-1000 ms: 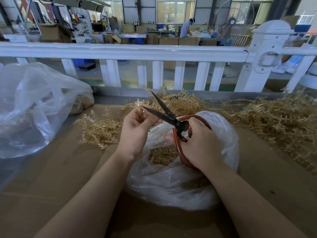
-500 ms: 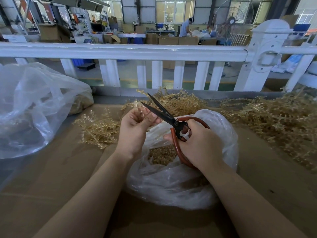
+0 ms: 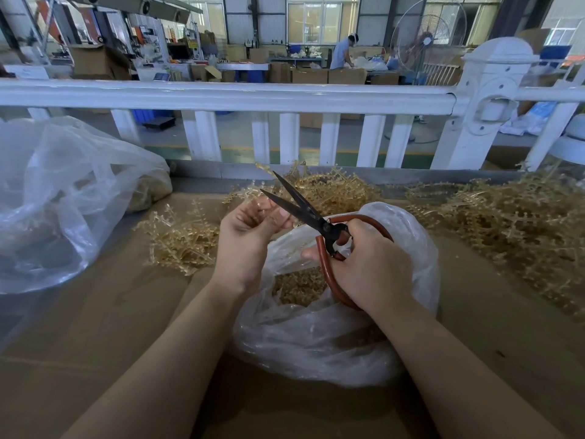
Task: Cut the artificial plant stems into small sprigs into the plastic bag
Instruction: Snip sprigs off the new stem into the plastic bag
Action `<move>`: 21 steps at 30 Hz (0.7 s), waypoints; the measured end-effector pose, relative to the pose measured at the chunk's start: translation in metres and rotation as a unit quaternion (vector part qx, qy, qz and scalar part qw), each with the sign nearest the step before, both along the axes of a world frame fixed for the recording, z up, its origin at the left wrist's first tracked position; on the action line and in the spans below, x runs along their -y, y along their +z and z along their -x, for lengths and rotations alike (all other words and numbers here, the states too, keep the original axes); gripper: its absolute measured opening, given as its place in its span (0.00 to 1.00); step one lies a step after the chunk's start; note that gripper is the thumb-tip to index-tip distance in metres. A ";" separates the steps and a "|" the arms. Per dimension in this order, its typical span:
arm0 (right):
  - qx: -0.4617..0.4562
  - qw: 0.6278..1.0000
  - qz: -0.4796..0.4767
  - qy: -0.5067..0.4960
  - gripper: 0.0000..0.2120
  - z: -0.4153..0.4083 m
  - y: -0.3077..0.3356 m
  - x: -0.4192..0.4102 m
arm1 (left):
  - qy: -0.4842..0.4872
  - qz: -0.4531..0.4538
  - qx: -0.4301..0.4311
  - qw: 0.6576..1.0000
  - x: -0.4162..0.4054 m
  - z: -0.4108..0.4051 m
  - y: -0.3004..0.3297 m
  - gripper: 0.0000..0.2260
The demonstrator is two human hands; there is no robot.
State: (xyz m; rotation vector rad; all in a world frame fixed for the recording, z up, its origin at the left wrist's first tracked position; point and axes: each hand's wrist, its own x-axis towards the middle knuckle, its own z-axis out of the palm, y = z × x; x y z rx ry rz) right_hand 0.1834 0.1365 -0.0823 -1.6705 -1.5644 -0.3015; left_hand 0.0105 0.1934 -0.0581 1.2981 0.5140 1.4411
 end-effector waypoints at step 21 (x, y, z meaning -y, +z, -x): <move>0.031 0.999 0.004 -0.018 0.24 0.001 0.004 0.003 | 0.004 0.019 0.005 1.000 0.003 0.000 0.002 0.02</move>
